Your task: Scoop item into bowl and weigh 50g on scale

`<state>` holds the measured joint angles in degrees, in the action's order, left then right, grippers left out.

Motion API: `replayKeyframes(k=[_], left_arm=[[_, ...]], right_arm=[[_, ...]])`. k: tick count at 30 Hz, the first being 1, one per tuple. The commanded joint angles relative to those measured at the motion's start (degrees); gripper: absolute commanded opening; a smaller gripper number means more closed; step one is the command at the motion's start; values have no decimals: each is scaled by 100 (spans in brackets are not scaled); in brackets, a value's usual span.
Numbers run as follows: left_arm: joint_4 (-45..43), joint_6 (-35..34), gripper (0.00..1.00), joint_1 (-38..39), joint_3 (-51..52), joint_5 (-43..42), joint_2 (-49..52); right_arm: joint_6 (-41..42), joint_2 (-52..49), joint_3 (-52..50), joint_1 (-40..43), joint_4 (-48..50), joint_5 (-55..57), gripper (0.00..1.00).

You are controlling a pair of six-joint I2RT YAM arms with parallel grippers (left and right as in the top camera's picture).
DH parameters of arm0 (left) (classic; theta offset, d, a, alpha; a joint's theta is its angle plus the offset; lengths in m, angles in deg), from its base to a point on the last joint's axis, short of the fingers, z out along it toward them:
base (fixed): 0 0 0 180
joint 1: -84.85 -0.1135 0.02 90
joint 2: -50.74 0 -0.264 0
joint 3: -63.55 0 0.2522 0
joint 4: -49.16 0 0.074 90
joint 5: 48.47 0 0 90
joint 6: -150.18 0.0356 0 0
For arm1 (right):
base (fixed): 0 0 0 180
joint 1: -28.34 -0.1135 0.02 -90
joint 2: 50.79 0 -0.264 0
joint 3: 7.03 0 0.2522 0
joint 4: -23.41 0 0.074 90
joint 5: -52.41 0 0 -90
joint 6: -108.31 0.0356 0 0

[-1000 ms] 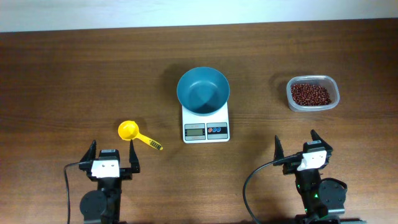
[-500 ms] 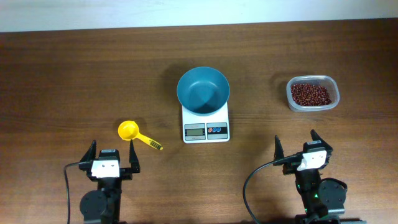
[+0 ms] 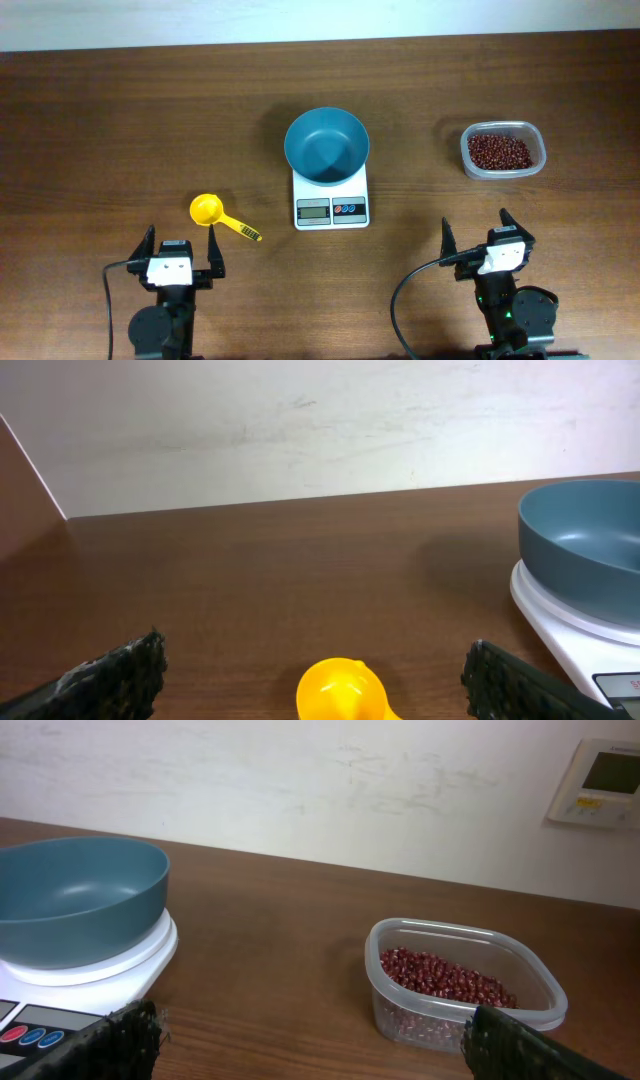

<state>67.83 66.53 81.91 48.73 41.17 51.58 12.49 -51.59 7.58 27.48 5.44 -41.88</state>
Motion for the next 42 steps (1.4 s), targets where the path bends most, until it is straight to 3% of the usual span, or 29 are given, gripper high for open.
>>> replayKeyframes(k=[1,9,15,22,28,36,39,42], left_arm=[[-17,-52,99,-26,57,61,-50],[-33,-48,99,-26,57,66,-50],[-1351,-293,99,-22,-35,17,-50],[-916,-962,99,-22,-828,13,81],[437,-960,99,-22,-2411,20,973],[3274,-960,99,-22,-4983,-98,3045],[4079,-960,99,-22,-5547,-354,3585],[4236,-960,99,-22,-5626,-796,3899]], right_arm=[[24,48,-52,-35,0,48,99],[24,48,-52,-35,2,48,99],[24,48,-52,-35,2,48,99],[24,48,-52,-35,0,48,99],[24,48,-52,-35,0,48,99],[24,48,-52,-35,2,48,99],[24,48,-52,-35,2,46,99],[24,48,-52,-35,2,48,99]])
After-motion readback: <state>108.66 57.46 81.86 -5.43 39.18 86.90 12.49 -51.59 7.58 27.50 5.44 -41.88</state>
